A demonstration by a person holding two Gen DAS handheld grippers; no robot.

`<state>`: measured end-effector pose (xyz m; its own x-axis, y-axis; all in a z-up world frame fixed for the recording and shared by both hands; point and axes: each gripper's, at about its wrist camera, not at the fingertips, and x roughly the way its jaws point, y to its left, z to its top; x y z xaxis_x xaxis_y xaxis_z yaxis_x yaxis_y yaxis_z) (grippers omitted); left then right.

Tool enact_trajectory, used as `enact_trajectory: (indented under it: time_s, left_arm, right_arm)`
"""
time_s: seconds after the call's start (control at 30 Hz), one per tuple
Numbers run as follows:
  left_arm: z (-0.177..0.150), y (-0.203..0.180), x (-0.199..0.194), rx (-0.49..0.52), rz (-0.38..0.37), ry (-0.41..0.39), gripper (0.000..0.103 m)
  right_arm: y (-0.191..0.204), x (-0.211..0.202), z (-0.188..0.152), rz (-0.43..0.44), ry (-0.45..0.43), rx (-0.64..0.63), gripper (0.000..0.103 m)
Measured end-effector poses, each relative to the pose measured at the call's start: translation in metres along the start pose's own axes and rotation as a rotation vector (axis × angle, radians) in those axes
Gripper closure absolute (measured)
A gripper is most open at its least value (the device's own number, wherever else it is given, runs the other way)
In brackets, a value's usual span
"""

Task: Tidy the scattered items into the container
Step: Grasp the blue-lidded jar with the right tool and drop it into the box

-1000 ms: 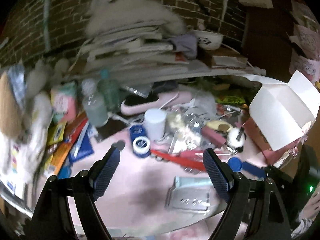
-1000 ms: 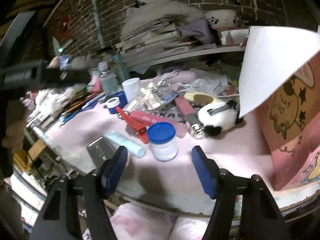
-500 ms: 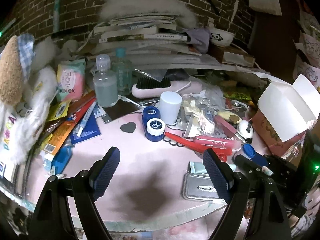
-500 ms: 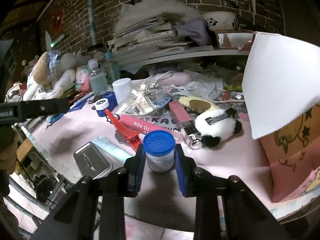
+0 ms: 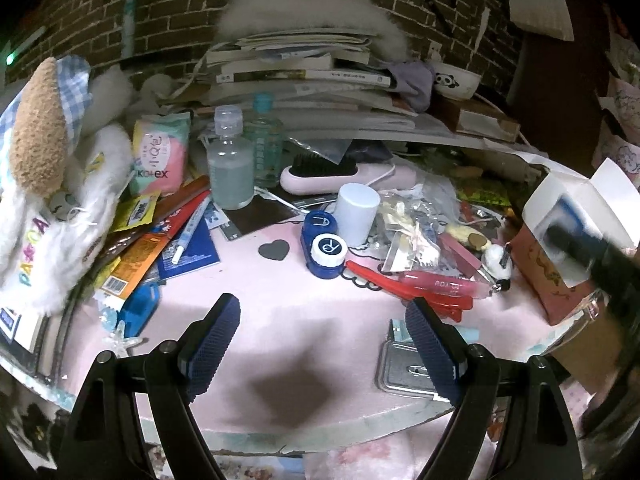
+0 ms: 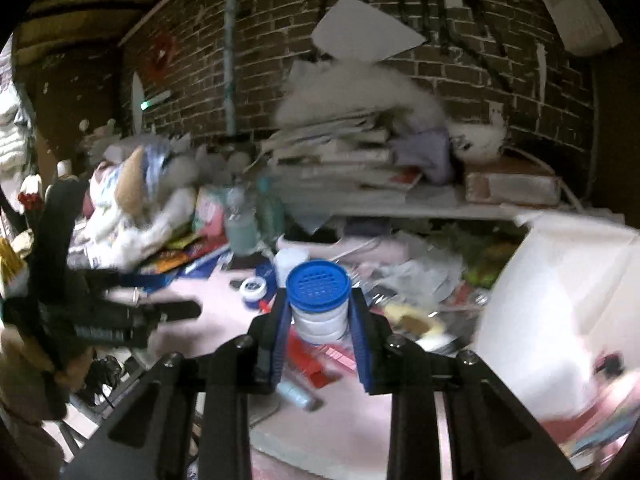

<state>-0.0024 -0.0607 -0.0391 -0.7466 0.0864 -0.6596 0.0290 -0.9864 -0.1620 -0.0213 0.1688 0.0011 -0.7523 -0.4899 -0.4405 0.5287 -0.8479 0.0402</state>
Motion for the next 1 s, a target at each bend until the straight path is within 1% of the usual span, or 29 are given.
enact_trajectory:
  time_s: [0.13, 0.2, 0.27, 0.33, 0.5, 0.63, 0.7, 0.8, 0.87, 0.93, 1.0]
  left_arm:
    - [0.001, -0.004, 0.002, 0.007, -0.004, 0.003, 0.020]
    - [0.001, -0.005, 0.003, 0.009, -0.006, 0.007, 0.020]
    - [0.001, -0.007, 0.005, 0.009, -0.010, 0.009, 0.020]
    - [0.002, -0.008, 0.006, 0.009, -0.016, 0.010, 0.020]
    - [0.002, -0.013, 0.009, 0.013, -0.018, 0.016, 0.020]
    - [0.001, -0.015, 0.012, 0.018, -0.015, 0.026, 0.020]
    - [0.000, -0.016, 0.013, 0.023, -0.012, 0.032, 0.020]
    - [-0.003, -0.017, 0.015, 0.029, -0.014, 0.045, 0.020]
    - [-0.005, -0.019, 0.017, 0.038, -0.011, 0.058, 0.020]
    - [-0.007, -0.019, 0.019, 0.043, -0.008, 0.067, 0.020]
    - [-0.010, -0.020, 0.019, 0.041, -0.016, 0.075, 0.020]
  right_arm:
    - [-0.035, -0.019, 0.031, -0.049, 0.043, 0.029, 0.078]
    - [-0.056, -0.028, 0.045, -0.095, 0.071, 0.033, 0.078]
    - [-0.075, -0.032, 0.055, -0.142, 0.116, 0.028, 0.078]
    - [-0.100, -0.030, 0.062, -0.174, 0.207, 0.039, 0.078]
    - [-0.153, -0.008, 0.058, -0.217, 0.439, 0.089, 0.078]
    - [-0.181, 0.019, 0.039, -0.197, 0.612, 0.151, 0.077]
    - [-0.187, 0.029, 0.031, -0.186, 0.670, 0.166, 0.077]
    - [-0.190, 0.034, 0.022, -0.178, 0.708, 0.185, 0.077]
    - [-0.191, 0.035, 0.021, -0.180, 0.711, 0.197, 0.072]
    - [-0.191, 0.028, 0.024, -0.191, 0.677, 0.202, 0.045]
    - [-0.190, 0.020, 0.030, -0.204, 0.629, 0.199, 0.035]
